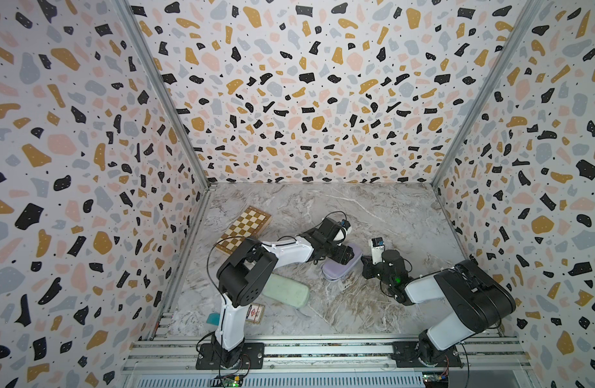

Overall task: Put umbrellas into zippered umbrella sleeves
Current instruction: Zip the zipper on the umbrella sleeve.

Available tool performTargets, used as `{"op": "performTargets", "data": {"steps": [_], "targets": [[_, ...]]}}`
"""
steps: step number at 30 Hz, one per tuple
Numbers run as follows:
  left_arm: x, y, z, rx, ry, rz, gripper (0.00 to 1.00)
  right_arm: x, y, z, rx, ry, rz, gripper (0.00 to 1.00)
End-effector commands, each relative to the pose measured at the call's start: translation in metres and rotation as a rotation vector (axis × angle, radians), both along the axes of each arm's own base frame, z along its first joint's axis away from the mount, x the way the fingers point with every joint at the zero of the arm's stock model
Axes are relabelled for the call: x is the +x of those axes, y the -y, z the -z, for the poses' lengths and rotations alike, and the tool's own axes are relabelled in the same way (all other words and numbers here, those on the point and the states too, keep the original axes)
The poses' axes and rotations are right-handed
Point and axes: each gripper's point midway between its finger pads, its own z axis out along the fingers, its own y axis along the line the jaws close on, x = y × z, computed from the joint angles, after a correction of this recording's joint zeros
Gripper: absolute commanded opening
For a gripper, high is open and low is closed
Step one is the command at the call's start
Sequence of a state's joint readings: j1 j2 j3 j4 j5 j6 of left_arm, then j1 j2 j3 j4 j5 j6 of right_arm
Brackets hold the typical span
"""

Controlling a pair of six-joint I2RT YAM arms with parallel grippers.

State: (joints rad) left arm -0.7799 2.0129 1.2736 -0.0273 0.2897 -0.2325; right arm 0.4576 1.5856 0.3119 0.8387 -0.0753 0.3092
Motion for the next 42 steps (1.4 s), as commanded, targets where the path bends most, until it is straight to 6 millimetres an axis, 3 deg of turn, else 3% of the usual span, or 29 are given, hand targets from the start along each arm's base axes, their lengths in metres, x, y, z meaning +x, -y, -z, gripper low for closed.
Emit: {"op": "performTargets", "data": {"steps": [1,6,13,17,25,32,39,42], "targets": [[-0.003,0.001,0.009,0.03,-0.026,0.032,0.67,0.003,-0.009,-0.011,0.032,0.035,-0.037,0.0],[-0.001,0.001,0.019,0.043,-0.043,0.008,0.6,-0.008,-0.014,-0.005,0.045,0.007,-0.076,0.0],[-0.002,-0.001,0.03,0.041,-0.08,-0.015,0.57,-0.03,-0.019,0.012,0.006,-0.039,-0.096,0.0],[-0.003,0.001,0.028,0.02,-0.097,-0.024,0.56,-0.041,-0.023,0.012,-0.005,-0.029,-0.121,0.0],[-0.002,0.005,0.019,-0.035,-0.116,-0.06,0.55,-0.084,-0.056,0.011,-0.012,-0.011,-0.296,0.0],[0.004,0.002,0.017,-0.052,-0.124,-0.134,0.47,-0.118,-0.09,0.009,-0.028,0.014,-0.407,0.0],[0.008,-0.004,0.019,-0.067,-0.146,-0.226,0.4,-0.129,-0.115,-0.001,-0.002,0.039,-0.459,0.0],[0.012,-0.013,0.018,-0.069,-0.147,-0.296,0.38,-0.126,-0.116,0.0,0.001,0.038,-0.448,0.0]]}}
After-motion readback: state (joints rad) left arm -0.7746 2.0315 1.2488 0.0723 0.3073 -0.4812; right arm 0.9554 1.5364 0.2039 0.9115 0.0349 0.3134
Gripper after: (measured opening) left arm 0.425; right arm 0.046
